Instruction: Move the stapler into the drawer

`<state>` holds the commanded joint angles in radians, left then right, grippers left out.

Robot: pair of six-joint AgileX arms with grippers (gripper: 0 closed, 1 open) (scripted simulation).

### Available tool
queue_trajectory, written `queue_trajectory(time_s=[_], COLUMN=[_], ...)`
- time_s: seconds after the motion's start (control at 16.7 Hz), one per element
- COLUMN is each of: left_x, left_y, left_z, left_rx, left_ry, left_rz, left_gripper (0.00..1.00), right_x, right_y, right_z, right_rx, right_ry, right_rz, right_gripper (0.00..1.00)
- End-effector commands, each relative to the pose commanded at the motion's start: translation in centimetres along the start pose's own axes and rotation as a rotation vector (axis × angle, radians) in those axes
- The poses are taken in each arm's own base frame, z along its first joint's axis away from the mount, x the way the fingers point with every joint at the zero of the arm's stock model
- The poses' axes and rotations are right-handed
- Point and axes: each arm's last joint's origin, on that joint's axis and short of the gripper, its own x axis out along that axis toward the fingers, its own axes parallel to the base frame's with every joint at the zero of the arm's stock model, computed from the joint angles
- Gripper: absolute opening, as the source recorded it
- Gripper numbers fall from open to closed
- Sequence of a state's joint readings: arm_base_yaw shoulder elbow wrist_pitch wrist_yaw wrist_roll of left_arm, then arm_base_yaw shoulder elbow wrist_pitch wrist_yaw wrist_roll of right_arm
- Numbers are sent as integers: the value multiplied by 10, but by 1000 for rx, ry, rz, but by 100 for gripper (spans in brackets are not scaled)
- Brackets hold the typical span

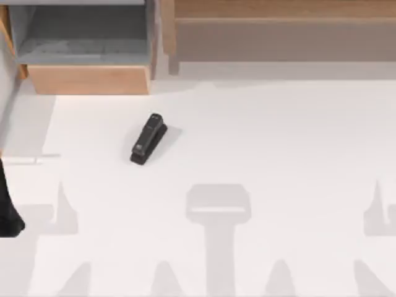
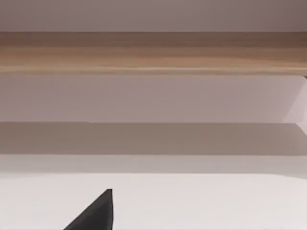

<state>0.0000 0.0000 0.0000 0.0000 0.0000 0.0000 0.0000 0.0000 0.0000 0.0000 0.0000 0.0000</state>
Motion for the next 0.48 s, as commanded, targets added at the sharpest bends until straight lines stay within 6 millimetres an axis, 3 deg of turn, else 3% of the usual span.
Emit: queue_trajectory(time_s=[0.24,0.48], left_x=[0,3], left_y=[-2,-8], left_z=[5,41], left_rx=[0,8], left_ry=[13,111], left_rz=[-19,-90], left_gripper=[100,100], right_x=[0,0], right_y=[0,0], right_z=[0,0], right_rx=[0,0], right_ry=[0,0], right_rz=[0,0], right_gripper=[100,100])
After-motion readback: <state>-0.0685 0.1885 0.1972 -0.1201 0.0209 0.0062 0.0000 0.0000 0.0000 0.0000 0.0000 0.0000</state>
